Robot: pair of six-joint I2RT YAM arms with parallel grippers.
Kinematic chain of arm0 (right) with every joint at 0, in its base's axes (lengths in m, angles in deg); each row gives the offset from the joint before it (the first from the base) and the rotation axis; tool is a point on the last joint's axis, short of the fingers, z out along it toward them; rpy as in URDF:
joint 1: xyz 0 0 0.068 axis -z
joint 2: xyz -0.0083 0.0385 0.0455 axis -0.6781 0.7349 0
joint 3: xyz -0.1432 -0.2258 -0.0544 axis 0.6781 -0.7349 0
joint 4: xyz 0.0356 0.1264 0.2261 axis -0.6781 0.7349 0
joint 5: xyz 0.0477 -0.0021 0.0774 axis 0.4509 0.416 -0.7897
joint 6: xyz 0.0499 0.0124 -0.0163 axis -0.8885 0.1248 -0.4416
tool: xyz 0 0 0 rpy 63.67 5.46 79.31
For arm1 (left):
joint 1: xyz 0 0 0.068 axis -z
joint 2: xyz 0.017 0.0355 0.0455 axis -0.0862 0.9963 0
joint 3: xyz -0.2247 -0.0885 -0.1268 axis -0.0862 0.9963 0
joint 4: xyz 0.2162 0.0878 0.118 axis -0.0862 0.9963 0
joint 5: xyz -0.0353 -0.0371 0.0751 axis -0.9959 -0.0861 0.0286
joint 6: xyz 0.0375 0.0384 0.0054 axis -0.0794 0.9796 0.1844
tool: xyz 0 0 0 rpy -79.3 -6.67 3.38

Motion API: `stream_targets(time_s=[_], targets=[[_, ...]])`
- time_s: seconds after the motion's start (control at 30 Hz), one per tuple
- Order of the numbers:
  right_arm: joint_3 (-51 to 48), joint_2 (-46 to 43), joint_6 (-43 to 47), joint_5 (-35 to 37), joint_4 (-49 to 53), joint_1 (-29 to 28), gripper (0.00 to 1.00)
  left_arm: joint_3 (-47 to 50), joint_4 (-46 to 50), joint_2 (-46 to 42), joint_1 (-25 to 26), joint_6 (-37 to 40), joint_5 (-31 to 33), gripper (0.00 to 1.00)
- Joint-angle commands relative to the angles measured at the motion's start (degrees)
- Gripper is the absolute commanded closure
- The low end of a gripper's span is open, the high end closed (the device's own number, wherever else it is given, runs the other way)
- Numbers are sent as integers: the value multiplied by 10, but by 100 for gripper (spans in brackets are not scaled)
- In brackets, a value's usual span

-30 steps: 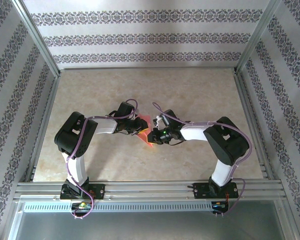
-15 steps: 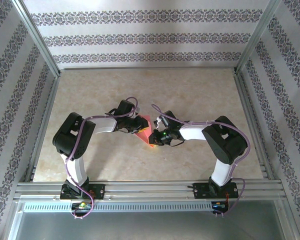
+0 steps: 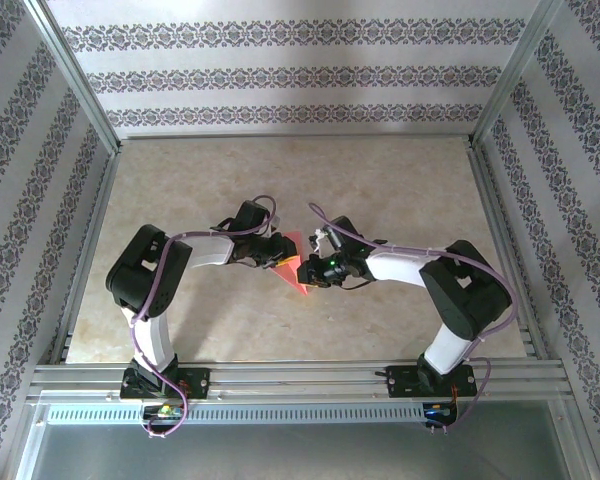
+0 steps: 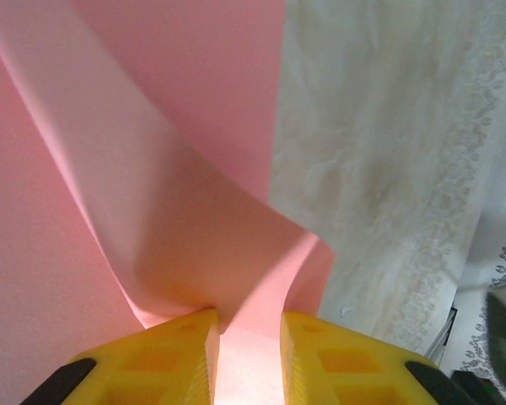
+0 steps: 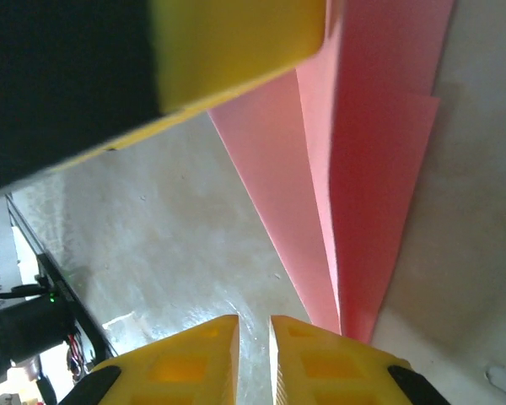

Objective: Fold a paper plane with a square sheet of paper (pick it up from the middle)
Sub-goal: Fourth fold the wing at the center of the table.

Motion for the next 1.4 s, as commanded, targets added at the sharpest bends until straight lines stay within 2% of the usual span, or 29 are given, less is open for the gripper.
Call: stream_targets(time_s=[0.0,0.47,0.9,1.37], targets=[[-23,-17,-22,2,-22,12,81,-3,9,9,3,5,6,74],[-27,15,-68,-5,-52,15,81,-3,15,27,4,7,10,74],[-28,52,-77,-41,-66,6,81,7,24,30,3,6,27,74],[-23,73,-77,-43,-59,-5,81,24,18,32,3,-5,40,74]])
